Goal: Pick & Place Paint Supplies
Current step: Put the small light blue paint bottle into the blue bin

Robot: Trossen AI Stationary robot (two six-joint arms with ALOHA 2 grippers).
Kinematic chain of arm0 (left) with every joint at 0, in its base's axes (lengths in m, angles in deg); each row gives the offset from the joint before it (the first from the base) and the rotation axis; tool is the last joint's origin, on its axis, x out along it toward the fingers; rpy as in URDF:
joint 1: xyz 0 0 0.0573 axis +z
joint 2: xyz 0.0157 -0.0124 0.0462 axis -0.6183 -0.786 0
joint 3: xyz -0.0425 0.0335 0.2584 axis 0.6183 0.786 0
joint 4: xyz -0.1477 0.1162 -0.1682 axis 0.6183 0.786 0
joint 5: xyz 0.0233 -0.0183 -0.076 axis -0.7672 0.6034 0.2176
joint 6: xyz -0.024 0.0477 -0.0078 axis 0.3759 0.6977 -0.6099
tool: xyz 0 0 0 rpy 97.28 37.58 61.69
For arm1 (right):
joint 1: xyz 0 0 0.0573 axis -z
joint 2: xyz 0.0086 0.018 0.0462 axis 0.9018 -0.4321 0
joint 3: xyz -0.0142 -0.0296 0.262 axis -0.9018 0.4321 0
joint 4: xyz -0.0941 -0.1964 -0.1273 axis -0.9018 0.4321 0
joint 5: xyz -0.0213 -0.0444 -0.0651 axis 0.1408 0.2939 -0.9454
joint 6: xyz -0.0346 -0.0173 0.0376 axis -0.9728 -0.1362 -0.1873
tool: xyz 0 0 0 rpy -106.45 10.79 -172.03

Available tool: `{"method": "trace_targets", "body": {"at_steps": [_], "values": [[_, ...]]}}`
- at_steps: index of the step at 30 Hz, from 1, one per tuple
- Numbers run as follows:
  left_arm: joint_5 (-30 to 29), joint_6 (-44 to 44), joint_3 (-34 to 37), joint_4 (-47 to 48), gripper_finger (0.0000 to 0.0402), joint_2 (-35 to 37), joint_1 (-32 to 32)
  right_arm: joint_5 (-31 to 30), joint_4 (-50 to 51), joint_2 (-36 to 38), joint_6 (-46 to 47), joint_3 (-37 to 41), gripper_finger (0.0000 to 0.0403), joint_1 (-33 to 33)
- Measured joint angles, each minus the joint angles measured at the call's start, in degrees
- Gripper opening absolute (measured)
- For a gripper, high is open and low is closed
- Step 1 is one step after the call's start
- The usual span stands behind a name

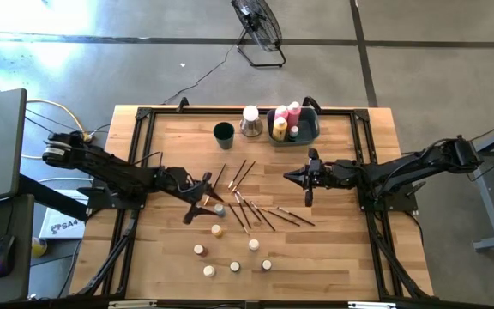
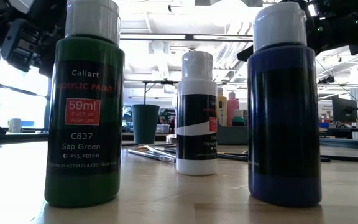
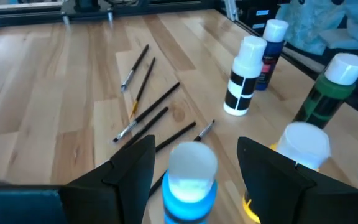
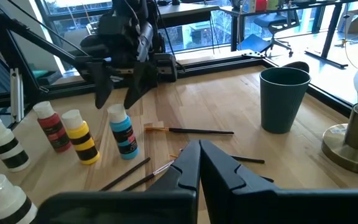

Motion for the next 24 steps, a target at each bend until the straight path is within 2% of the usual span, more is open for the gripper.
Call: {"method": "trace_targets", "body": {"at_steps": [6,24], "values": [[0.1,0.0,-1.4,0.8,0.0225,-2.2,0.0,0.0,0.1,0.0,0.0,0.0,0.0002,0.0],[0.0,0.1,-1.4,3.2,0.0225,-2.2,0.0,0.0,0.4,0.0,0.0,0.0,0.0002,0.0]]}}
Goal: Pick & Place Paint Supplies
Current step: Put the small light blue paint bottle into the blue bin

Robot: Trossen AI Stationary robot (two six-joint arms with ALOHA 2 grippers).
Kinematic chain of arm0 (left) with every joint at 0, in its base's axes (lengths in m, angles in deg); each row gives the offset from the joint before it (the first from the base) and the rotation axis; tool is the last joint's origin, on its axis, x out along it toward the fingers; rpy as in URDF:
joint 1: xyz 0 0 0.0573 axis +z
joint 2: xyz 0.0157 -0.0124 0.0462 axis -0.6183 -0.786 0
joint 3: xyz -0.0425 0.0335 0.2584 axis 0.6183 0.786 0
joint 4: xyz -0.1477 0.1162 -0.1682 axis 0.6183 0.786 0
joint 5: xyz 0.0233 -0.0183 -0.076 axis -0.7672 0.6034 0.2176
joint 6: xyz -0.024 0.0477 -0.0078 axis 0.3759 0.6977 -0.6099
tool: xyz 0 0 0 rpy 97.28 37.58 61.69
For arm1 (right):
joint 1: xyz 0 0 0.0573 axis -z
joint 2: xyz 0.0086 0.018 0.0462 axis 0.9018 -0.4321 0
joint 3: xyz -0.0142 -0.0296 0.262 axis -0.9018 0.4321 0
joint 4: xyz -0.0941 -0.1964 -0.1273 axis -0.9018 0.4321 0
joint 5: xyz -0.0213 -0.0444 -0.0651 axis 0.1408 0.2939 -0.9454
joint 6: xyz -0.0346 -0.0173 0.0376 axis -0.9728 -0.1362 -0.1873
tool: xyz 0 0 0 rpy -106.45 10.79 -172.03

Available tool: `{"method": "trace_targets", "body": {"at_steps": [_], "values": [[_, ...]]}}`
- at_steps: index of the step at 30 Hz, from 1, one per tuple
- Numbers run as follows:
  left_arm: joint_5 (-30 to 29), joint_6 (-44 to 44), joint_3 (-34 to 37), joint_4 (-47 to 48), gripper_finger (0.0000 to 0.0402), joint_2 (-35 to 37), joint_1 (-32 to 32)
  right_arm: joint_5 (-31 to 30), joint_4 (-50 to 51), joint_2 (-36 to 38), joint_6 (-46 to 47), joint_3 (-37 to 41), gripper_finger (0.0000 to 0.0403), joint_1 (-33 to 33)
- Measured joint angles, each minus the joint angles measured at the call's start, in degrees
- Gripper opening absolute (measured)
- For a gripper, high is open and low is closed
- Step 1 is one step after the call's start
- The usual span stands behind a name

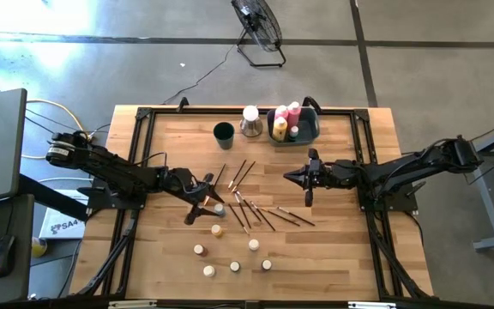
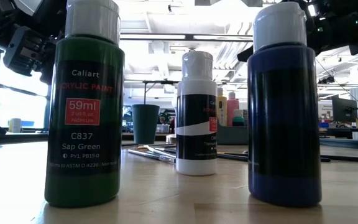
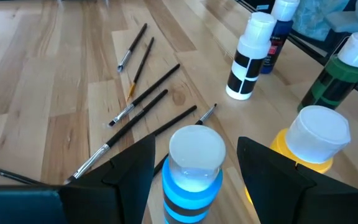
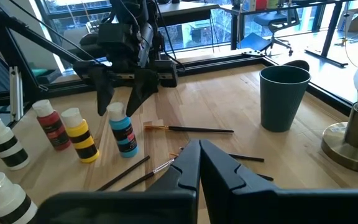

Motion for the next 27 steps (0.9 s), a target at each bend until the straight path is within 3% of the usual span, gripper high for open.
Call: {"method": "trace_targets", "body": {"at_steps": [27], "values": [[-0.4,-0.5,0.0,0.0,0.0225,0.0,0.0,0.0,0.1,0.0,0.0,0.0,0.0002,0.0]]}}
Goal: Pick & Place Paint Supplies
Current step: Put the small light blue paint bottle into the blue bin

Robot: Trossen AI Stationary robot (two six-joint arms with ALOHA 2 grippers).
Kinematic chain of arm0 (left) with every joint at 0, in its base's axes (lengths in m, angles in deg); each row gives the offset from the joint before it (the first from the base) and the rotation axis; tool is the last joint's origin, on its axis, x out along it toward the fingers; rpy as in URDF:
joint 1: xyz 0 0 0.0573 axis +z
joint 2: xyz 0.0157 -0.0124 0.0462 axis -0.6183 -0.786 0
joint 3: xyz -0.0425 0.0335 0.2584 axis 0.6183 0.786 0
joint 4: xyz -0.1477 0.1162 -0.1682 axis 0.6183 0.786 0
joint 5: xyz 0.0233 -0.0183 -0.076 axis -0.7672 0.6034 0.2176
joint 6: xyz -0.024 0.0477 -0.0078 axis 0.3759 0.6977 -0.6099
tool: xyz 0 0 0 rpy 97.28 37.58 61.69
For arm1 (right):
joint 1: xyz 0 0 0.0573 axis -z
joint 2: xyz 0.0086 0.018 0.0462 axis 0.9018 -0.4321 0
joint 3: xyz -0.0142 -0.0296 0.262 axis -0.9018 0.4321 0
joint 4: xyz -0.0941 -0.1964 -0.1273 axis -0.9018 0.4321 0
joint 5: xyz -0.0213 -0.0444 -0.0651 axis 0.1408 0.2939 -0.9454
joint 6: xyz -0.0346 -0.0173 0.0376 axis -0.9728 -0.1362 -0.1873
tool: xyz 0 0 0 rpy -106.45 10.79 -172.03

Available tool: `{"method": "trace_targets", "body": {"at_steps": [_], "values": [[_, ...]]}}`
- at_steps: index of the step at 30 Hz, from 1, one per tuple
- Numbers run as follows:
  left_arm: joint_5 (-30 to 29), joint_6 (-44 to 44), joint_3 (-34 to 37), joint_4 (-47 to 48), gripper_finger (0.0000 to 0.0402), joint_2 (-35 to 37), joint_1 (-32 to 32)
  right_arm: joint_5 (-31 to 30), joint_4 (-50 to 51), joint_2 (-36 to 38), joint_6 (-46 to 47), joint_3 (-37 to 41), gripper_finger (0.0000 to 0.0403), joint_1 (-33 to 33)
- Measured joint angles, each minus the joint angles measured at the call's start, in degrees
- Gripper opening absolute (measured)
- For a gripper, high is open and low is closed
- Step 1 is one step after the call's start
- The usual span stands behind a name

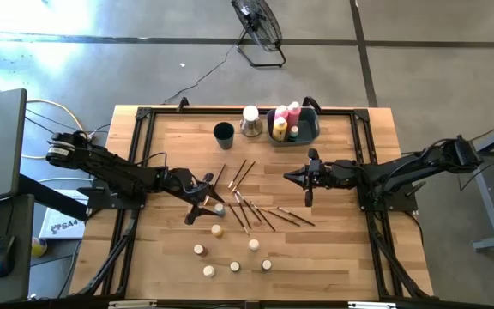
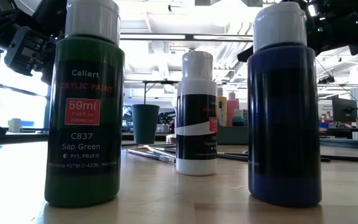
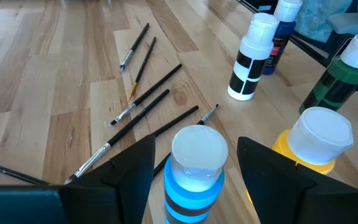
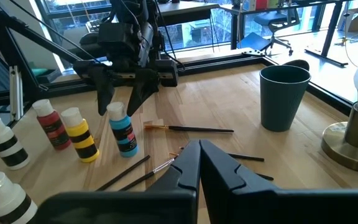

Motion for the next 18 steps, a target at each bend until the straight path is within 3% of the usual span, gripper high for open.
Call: {"method": "trace_targets", "body": {"at_steps": [18], "values": [[0.6,-1.0,0.0,0.0,0.0225,0.0,0.0,0.0,0.0,0.0,0.0,0.0,0.0002,0.0]]}}
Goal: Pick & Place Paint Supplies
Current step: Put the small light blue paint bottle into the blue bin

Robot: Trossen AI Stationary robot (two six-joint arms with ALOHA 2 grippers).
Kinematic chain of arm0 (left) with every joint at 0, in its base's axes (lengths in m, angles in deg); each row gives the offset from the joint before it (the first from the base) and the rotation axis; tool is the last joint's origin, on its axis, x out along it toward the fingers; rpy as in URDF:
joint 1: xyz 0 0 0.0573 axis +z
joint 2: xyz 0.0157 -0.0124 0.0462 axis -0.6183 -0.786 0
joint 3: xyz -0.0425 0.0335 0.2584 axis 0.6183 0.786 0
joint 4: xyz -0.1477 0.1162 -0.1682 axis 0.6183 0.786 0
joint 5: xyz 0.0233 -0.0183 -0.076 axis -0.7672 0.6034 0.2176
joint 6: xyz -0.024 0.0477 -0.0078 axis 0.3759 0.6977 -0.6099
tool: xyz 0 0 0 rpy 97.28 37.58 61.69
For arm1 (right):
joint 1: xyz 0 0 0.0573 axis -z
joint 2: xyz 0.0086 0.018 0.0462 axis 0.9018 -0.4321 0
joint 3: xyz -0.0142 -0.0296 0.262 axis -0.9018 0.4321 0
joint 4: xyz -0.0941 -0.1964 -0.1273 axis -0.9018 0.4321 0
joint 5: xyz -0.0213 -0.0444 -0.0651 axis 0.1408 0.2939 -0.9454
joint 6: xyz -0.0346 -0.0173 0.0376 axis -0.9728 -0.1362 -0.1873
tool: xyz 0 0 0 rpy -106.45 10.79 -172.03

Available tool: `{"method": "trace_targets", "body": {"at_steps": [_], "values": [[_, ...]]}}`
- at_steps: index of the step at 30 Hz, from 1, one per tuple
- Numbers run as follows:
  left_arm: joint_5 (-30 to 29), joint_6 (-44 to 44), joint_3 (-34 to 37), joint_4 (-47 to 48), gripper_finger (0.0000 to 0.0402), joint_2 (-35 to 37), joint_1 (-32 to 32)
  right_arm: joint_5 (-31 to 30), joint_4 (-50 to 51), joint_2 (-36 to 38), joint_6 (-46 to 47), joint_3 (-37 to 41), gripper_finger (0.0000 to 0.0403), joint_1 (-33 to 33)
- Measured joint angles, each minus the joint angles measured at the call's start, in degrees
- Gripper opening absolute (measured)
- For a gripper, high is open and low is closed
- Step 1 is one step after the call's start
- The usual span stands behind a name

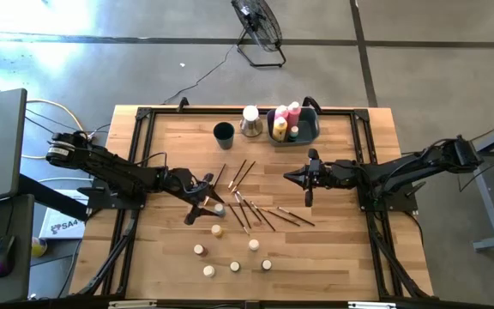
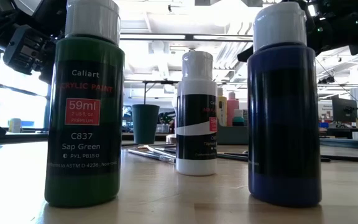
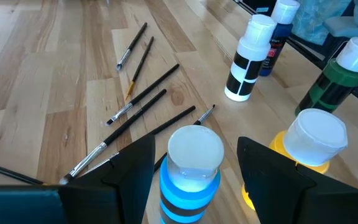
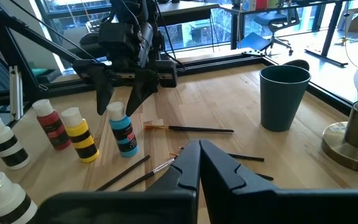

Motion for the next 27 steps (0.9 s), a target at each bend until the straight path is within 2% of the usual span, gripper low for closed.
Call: {"method": "trace_targets", "body": {"at_steps": [4,11,15,27], "values": [[-0.1,0.0,0.0,0.0,0.0219,0.0,0.0,0.0,0.0,0.0,0.0,0.0,0.0002,0.0],[-0.1,-0.1,0.0,0.0,0.0161,0.0,0.0,0.0,0.0,0.0,0.0,0.0,0.0002,0.0],[-0.8,-2.2,0.0,0.0,0.0141,0.0,0.0,0.0,0.0,0.0,0.0,0.0,0.0002,0.0],[-1.0,-4.7,0.0,-0.1,0.0137,0.0,0.0,0.0,0.0,0.0,0.0,0.0,0.0002,0.0]]}}
